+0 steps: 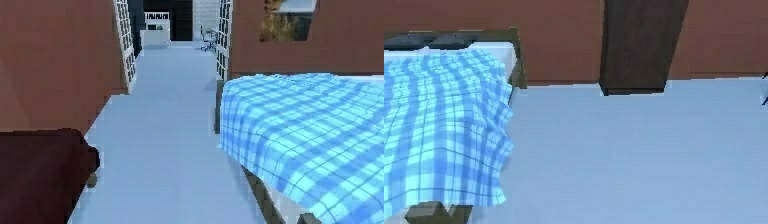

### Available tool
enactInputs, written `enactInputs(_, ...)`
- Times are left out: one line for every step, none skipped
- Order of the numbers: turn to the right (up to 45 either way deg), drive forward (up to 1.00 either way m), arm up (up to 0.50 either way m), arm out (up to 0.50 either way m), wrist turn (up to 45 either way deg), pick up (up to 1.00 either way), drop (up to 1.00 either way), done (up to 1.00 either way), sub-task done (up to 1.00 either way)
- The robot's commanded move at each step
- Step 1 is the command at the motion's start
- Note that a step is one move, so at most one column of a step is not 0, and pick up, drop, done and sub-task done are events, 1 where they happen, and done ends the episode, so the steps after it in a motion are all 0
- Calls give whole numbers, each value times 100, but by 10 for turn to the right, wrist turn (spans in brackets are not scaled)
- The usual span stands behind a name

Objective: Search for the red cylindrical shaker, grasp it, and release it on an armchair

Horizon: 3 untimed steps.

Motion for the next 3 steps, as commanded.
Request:
enactInputs(0,100,0,0,0,0,0,0,0)
enactInputs(0,80,0,0,0,0,0,0,0)
enactInputs(0,100,0,0,0,0,0,0,0)
